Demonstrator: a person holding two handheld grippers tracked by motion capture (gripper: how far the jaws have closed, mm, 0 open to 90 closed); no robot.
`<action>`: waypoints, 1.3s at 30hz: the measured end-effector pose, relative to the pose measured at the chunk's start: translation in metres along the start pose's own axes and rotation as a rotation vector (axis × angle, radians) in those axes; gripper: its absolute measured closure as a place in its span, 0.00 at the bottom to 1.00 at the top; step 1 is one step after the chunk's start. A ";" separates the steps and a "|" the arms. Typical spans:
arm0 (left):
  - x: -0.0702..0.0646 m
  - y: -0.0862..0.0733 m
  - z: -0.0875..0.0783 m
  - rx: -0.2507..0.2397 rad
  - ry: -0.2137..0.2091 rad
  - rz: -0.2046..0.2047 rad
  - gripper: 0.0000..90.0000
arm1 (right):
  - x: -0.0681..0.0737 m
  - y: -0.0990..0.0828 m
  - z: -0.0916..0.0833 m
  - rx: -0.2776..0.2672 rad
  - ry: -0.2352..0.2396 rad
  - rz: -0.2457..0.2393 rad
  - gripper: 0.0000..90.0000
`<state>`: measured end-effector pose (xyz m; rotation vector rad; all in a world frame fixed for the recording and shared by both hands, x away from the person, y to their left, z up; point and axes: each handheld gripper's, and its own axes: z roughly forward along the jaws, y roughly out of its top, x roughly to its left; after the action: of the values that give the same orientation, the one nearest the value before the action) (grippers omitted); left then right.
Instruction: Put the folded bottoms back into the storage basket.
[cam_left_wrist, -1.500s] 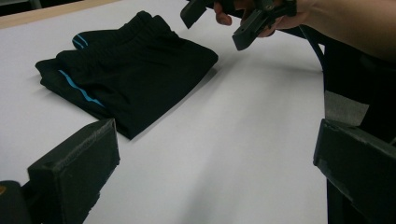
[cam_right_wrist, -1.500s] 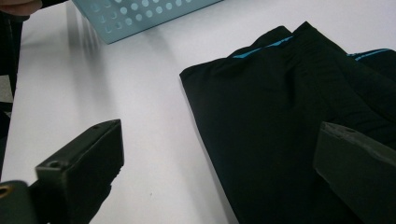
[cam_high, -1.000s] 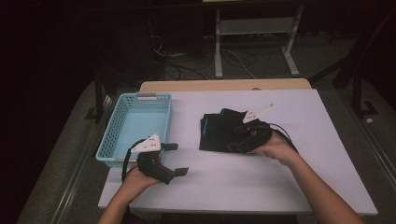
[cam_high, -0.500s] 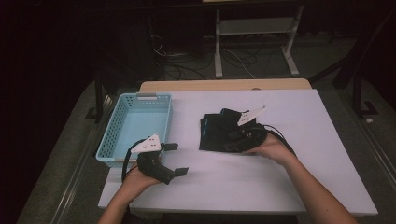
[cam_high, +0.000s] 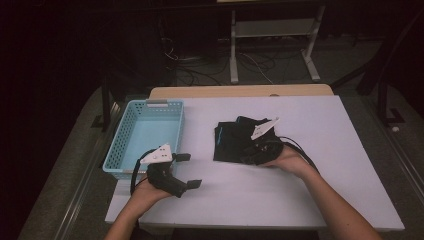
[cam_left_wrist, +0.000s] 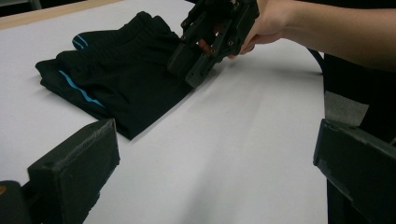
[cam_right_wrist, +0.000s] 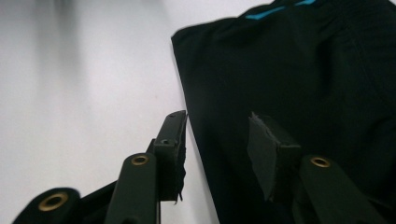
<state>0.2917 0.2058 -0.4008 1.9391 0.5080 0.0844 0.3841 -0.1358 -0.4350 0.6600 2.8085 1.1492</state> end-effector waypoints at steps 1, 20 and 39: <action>0.000 0.000 0.000 0.000 0.000 0.000 0.00 | 0.000 -0.001 0.001 0.009 -0.004 -0.007 0.64; 0.000 0.000 0.000 0.002 0.002 0.000 0.00 | 0.012 -0.006 0.009 0.048 -0.097 -0.193 0.69; 0.000 0.000 0.000 0.001 0.002 0.001 0.00 | 0.009 -0.008 0.008 0.036 -0.130 -0.230 0.90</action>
<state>0.2914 0.2056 -0.4008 1.9408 0.5085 0.0866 0.3748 -0.1318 -0.4453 0.3843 2.7128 0.9808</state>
